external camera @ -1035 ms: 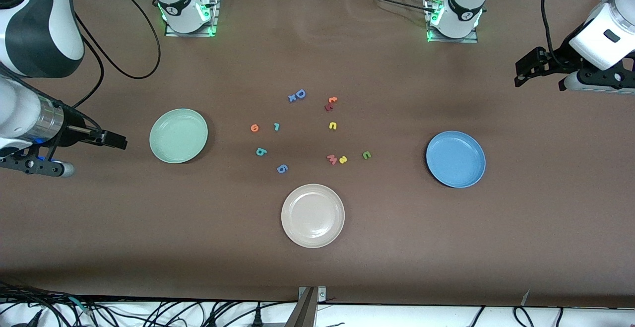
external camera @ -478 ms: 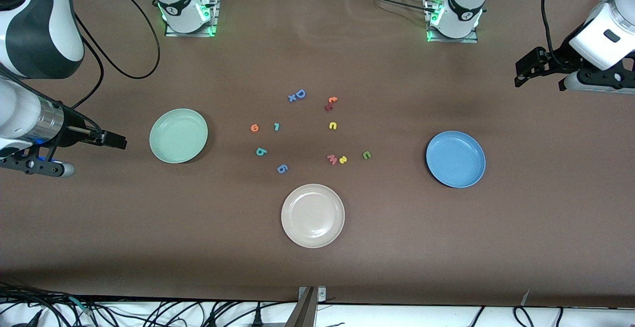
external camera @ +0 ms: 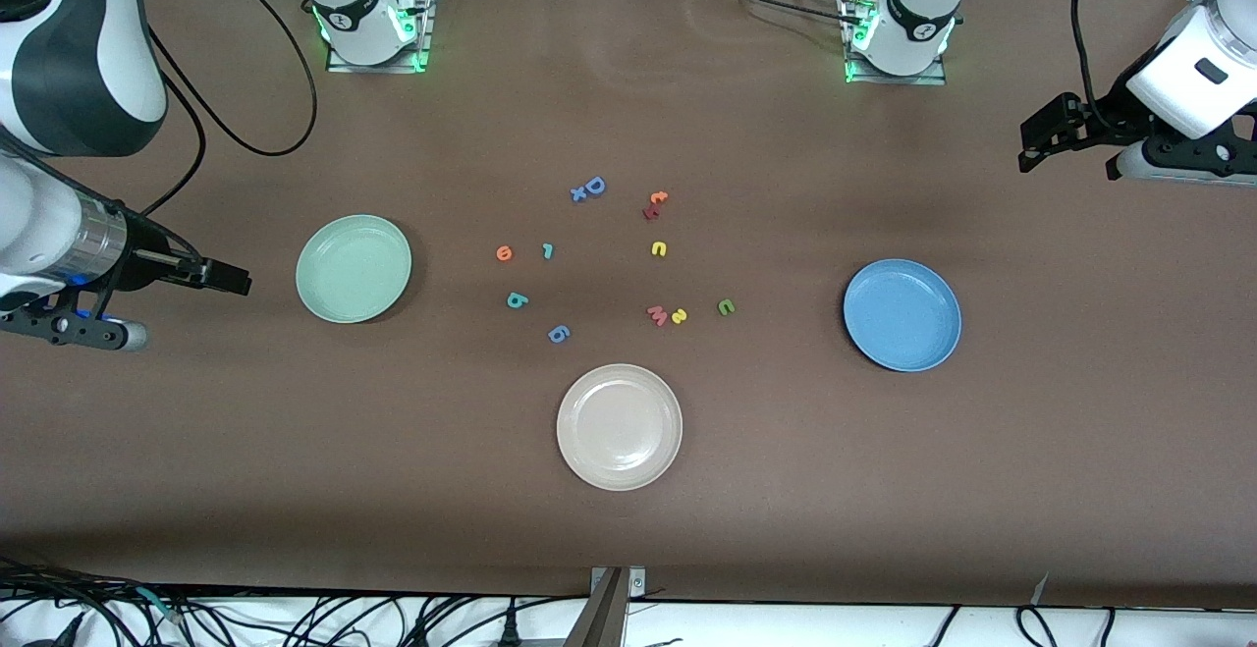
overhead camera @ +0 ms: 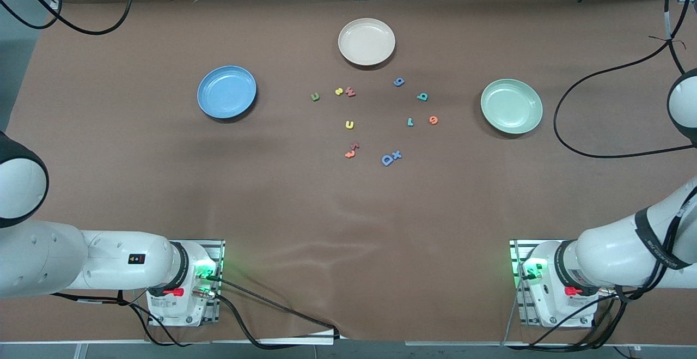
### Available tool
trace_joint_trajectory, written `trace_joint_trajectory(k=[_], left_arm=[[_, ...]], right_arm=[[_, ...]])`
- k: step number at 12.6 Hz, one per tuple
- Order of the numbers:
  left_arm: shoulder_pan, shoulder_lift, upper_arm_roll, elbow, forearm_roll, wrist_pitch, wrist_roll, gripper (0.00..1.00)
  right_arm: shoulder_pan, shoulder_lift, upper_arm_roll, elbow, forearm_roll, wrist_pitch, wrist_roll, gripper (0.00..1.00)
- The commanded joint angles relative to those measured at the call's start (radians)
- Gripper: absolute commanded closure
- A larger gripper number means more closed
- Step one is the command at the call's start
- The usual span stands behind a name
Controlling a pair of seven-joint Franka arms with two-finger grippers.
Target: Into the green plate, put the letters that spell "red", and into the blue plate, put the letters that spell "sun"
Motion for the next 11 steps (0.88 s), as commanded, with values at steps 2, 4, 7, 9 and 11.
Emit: trace_joint_trajectory(k=[2, 4, 7, 9, 11], left_arm=[[0.006, 0.003, 0.002, 0.022, -0.028, -0.022, 0.007, 0.00], [0.006, 0.003, 0.002, 0.022, -0.028, -0.022, 0.007, 0.00], [0.006, 0.003, 0.002, 0.022, -0.028, -0.022, 0.007, 0.00], [0.006, 0.003, 0.002, 0.022, -0.028, -0.022, 0.007, 0.00], [0.006, 0.003, 0.002, 0.022, -0.028, -0.022, 0.006, 0.00]], right_arm=[[-0.009, -0.025, 0.002, -0.031, 0.001, -0.002, -0.015, 0.01], [-0.009, -0.025, 0.002, -0.031, 0.001, -0.002, -0.015, 0.01], [-0.009, -0.027, 0.002, -0.037, 0.001, -0.002, -0.014, 0.01], [-0.007, -0.027, 0.002, -0.043, 0.001, -0.001, -0.014, 0.01], [-0.007, -0.027, 0.002, -0.045, 0.001, -0.001, -0.014, 0.01]])
